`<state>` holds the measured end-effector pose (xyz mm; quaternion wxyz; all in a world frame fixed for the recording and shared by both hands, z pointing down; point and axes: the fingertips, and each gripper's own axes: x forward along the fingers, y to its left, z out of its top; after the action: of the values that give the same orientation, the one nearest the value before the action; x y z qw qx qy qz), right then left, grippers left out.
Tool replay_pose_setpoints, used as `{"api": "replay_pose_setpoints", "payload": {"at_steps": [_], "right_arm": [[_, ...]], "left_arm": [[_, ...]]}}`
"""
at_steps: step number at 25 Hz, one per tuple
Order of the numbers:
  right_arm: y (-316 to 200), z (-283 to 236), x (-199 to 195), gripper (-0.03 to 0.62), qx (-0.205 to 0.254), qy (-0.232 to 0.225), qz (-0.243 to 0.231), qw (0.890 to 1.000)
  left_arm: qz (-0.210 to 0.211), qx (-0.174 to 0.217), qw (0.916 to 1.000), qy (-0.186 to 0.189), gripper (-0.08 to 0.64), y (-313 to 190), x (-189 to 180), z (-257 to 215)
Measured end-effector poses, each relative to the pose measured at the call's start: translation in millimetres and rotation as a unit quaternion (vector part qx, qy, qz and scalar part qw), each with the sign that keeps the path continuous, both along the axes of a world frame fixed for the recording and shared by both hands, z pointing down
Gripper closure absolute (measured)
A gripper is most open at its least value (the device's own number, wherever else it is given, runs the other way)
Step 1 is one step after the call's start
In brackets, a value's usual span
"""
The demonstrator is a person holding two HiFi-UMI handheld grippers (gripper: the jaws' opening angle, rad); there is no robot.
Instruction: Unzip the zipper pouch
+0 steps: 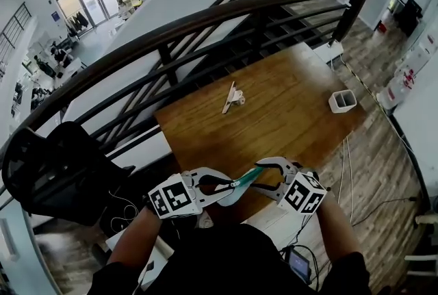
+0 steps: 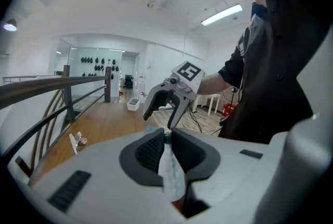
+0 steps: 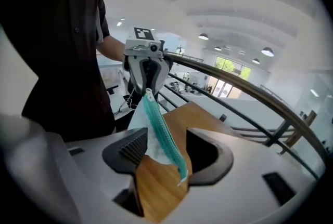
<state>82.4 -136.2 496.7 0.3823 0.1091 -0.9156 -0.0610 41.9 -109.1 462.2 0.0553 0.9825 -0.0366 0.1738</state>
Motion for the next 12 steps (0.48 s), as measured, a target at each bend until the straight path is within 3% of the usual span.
{"api": "replay_pose_setpoints", "payload": {"at_steps": [7, 12], "right_arm": [[24, 21, -16, 0.348, -0.038, 0.07, -0.083, 0.993], [28, 21, -19, 0.508, -0.039, 0.072, -0.092, 0.992]], "left_arm": [[0.024, 0.01, 0.9994, -0.021, 0.511, 19, 4, 2], [0.013, -0.001, 0.9998, -0.018, 0.509, 17, -3, 5]]}}
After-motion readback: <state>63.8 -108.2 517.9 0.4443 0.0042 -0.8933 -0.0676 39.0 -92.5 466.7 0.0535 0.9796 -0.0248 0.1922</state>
